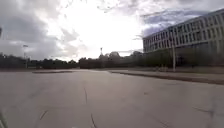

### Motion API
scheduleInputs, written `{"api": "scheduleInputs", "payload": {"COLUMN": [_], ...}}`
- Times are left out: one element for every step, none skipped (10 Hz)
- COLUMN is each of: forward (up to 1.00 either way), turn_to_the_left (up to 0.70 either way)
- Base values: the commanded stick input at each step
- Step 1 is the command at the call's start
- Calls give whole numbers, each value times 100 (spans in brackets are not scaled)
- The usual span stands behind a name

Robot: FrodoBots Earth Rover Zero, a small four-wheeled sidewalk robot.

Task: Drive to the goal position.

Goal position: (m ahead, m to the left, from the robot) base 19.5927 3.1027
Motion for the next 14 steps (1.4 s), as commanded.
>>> {"api": "scheduleInputs", "payload": {"forward": [70,70,70,70,70,70,70,70,70,70,70,70,70,70], "turn_to_the_left": [35,35,1,0,0,0,0,0,0,0,0,0,0,0]}}
